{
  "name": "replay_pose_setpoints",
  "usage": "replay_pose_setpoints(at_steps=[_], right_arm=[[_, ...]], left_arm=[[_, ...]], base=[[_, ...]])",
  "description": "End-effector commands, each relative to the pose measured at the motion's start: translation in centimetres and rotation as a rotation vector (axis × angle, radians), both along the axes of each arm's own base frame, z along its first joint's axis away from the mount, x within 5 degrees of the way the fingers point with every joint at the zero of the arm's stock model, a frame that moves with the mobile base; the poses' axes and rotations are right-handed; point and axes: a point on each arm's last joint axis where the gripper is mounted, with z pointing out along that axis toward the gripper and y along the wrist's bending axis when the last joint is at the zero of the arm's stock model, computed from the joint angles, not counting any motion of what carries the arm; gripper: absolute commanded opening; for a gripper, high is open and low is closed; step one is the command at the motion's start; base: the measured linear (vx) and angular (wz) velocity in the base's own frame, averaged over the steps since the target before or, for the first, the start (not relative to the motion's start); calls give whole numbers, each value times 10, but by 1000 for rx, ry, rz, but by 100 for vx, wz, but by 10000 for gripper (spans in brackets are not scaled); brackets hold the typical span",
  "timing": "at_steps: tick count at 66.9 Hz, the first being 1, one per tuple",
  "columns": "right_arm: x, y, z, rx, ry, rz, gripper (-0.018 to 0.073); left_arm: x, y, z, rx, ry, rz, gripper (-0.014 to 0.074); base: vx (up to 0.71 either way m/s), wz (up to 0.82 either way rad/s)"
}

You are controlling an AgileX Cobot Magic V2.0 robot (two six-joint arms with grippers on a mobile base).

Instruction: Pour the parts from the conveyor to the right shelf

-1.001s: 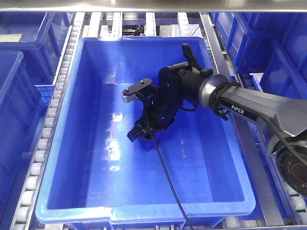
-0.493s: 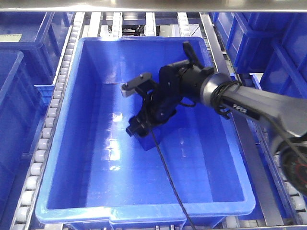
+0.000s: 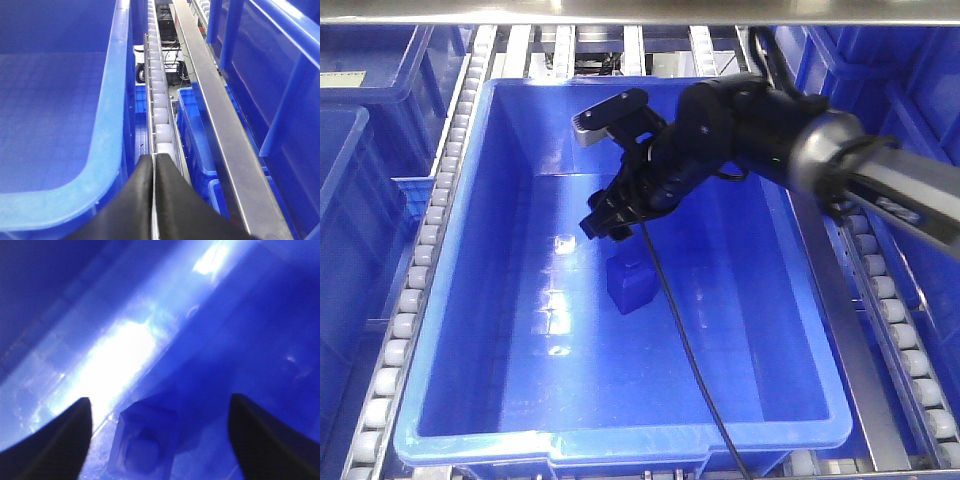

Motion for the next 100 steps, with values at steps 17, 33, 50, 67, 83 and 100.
replay_pose_setpoints(at_steps=[17, 33, 50, 67, 83, 100], right_arm=[[-51, -34, 46, 162, -250, -38, 188], [-95, -67, 74, 266, -381, -79, -11], [-141, -117, 79, 369, -482, -197, -10], [-189, -163, 72, 377, -555, -289, -10], [-224, -180, 77, 411, -629, -308, -10], [-239, -185, 71, 410, -631, -305, -10]], left_arm=[[3, 0, -3, -11, -31, -1, -6], [3, 0, -3, -11, -31, -1, -6], [3, 0, -3, -11, -31, -1, -6], [3, 0, -3, -11, -31, -1, -6], [3, 0, -3, -11, -31, -1, -6], [3, 0, -3, -11, -31, -1, -6]], base=[[0, 0], [0, 0], [0, 0], [0, 0], [0, 0], [0, 0]])
